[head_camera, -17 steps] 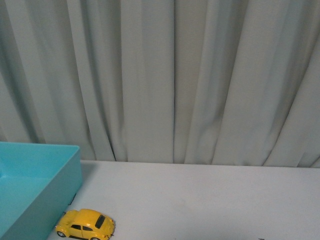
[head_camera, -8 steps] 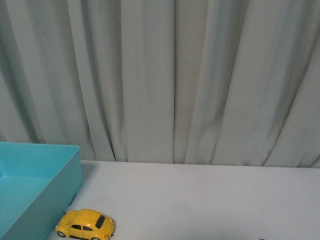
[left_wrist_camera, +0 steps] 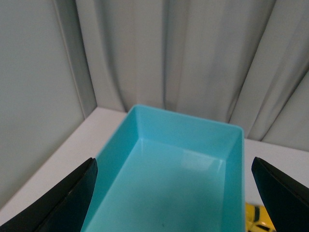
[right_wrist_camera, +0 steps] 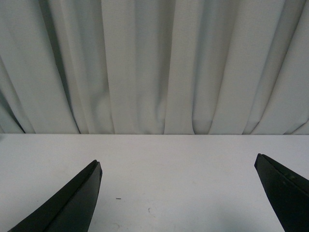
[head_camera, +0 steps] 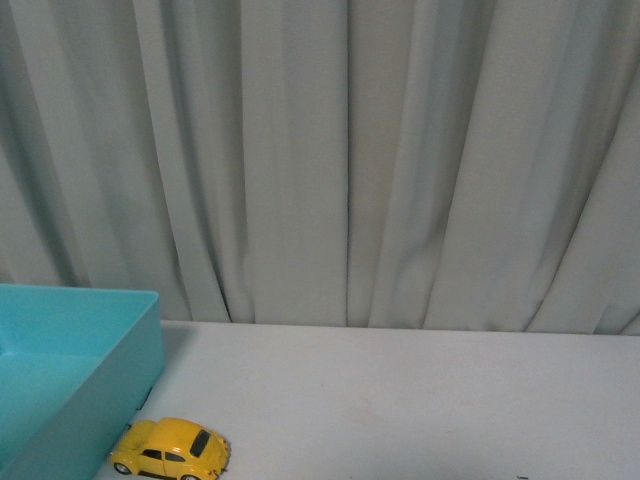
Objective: Wind up and store yellow beetle toy
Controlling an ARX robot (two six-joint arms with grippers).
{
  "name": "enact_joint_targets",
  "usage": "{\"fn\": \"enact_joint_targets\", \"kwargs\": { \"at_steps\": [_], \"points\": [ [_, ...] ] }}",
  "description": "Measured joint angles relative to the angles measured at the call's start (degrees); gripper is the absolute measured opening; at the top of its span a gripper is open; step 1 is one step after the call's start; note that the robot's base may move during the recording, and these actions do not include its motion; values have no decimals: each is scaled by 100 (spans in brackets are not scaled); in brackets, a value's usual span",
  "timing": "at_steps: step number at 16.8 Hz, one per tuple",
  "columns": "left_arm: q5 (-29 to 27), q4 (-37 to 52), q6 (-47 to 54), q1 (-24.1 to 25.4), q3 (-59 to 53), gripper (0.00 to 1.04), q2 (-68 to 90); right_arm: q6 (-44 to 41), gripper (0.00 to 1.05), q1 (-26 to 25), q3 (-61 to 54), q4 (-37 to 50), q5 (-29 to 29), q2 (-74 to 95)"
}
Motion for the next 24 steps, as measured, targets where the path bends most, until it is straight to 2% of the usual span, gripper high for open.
{"fn": "enact_joint_targets", "kwargs": {
  "at_steps": [2, 4, 6, 8, 10, 13, 15, 20, 24],
  "points": [
    [599, 385, 439, 258, 549, 98, 896, -2, 98, 0, 0, -4, -4, 0],
    [1178, 166, 1207, 216, 1462, 98, 2090, 0, 98, 0, 0, -2, 0, 0],
    [1528, -595, 2470, -385, 2658, 98, 3320, 0, 98, 0, 0, -2, 2, 0],
    [1593, -1405, 3486, -1029, 3626, 98, 4022, 0, 98, 0, 0, -4, 0, 0],
    [1451, -2275, 4478, -1644, 4262, 98, 4498, 0, 98, 0, 0, -2, 0, 0],
    [927, -3421, 6037, -2345, 4760, 98, 5362, 0, 98, 0, 0, -4, 2, 0],
    [549, -3598, 6795, -2627, 4929, 98, 5810, 0, 98, 0, 0, -4, 0, 0],
    [-144, -3744, 8323, -2889, 4994, 98, 6756, 0, 98, 0, 0, -2, 0, 0],
    [-339, -3711, 8260, -2750, 4996, 98, 7294, 0, 98, 0, 0, -2, 0, 0]
  ]
}}
